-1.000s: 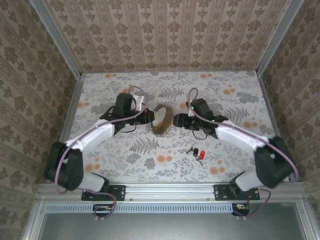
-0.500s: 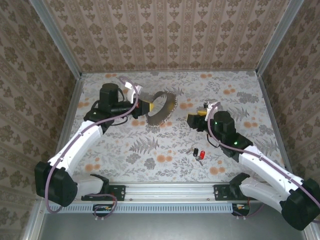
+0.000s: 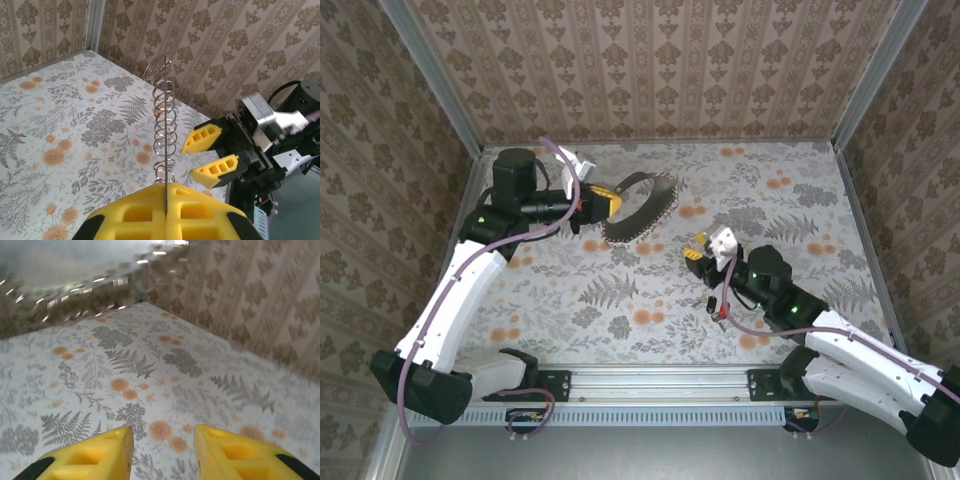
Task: Put the keys on the keyring
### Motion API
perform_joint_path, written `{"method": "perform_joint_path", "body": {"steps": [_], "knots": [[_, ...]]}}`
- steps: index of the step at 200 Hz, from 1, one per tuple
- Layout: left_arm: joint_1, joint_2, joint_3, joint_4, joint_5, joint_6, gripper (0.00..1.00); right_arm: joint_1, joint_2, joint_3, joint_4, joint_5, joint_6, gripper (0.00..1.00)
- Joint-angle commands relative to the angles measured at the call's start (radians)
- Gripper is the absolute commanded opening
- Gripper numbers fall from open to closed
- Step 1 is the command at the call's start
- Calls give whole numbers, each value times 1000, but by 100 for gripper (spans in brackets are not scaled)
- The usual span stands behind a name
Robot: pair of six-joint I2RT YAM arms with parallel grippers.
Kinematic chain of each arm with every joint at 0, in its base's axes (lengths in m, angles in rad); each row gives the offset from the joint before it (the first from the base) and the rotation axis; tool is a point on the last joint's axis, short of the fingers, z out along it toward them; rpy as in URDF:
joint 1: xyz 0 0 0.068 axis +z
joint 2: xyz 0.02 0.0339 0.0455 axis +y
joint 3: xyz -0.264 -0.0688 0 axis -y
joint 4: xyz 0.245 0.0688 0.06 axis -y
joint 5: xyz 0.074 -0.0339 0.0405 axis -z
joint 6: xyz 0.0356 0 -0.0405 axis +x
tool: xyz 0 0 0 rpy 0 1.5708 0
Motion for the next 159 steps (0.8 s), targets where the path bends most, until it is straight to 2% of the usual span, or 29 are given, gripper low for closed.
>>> {"method": "perform_joint_path", "body": {"steps": [1,27,59,126,159], "knots": [[6,17,78,-146,76,107,0,93,9,-29,167,132,-240,36],[6,40,148,-254,70,167,0,164,59,-35,278,213,-336,36],[6,62,206,-338,40,218,0,188,122,-51,462,284,-341,35],[4,70,237,-352,40,236,0,188,171,-19,482,186,-332,23],[5,72,234,-354,40,236,0,188,194,-7,490,186,-320,21]]}}
